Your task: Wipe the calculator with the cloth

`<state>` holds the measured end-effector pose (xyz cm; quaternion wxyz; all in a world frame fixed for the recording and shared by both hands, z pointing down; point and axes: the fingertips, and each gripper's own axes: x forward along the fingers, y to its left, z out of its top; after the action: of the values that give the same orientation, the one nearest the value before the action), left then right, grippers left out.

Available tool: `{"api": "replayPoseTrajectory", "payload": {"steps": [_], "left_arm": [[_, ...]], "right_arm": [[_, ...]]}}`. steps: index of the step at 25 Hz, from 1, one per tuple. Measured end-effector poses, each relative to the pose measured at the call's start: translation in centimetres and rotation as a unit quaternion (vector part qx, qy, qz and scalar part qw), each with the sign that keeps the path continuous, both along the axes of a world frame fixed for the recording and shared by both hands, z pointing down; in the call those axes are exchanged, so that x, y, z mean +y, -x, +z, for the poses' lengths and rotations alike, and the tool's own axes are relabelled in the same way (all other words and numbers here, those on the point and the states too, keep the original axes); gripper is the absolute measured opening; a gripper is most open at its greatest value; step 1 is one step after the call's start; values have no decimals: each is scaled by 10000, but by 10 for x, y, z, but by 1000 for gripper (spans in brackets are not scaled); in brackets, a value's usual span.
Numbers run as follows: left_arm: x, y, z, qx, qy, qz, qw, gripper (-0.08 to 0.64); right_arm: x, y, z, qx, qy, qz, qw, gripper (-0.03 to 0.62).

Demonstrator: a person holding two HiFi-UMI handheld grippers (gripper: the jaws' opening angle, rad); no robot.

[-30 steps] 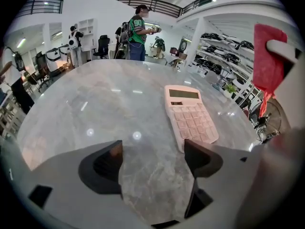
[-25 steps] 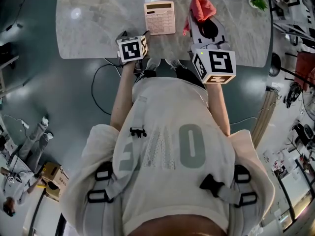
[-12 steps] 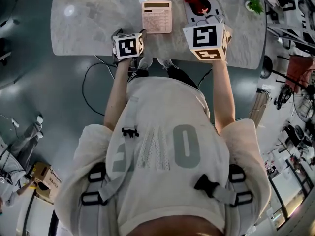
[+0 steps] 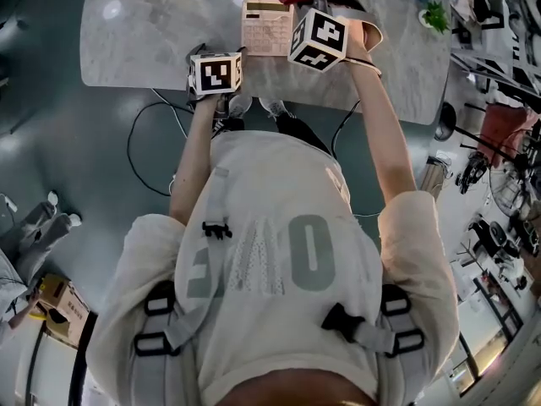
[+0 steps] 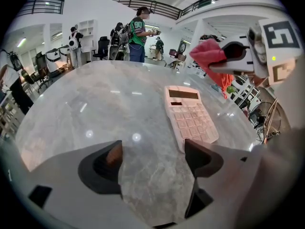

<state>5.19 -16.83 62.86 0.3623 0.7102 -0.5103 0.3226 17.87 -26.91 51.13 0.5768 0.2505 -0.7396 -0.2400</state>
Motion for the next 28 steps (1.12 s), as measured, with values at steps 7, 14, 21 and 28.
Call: {"api": "replayPoseTrajectory", "payload": {"steps": [7, 14, 21, 28], "left_arm": [[0, 2, -3, -20, 95, 11, 10000, 399], [-4, 1, -2, -3, 35, 6, 10000, 399], [-2, 2, 0, 3, 61, 25, 10000, 399], [-4, 2, 0, 19, 44, 34, 10000, 399]], "right_arm": [[6, -1, 42, 360, 256, 141, 9989, 55], [13, 1, 69, 573, 442, 35, 9974, 55], [24, 6, 85, 675, 522, -18, 9963, 55], [39, 7, 95, 720, 704, -143, 9948, 55]]}}
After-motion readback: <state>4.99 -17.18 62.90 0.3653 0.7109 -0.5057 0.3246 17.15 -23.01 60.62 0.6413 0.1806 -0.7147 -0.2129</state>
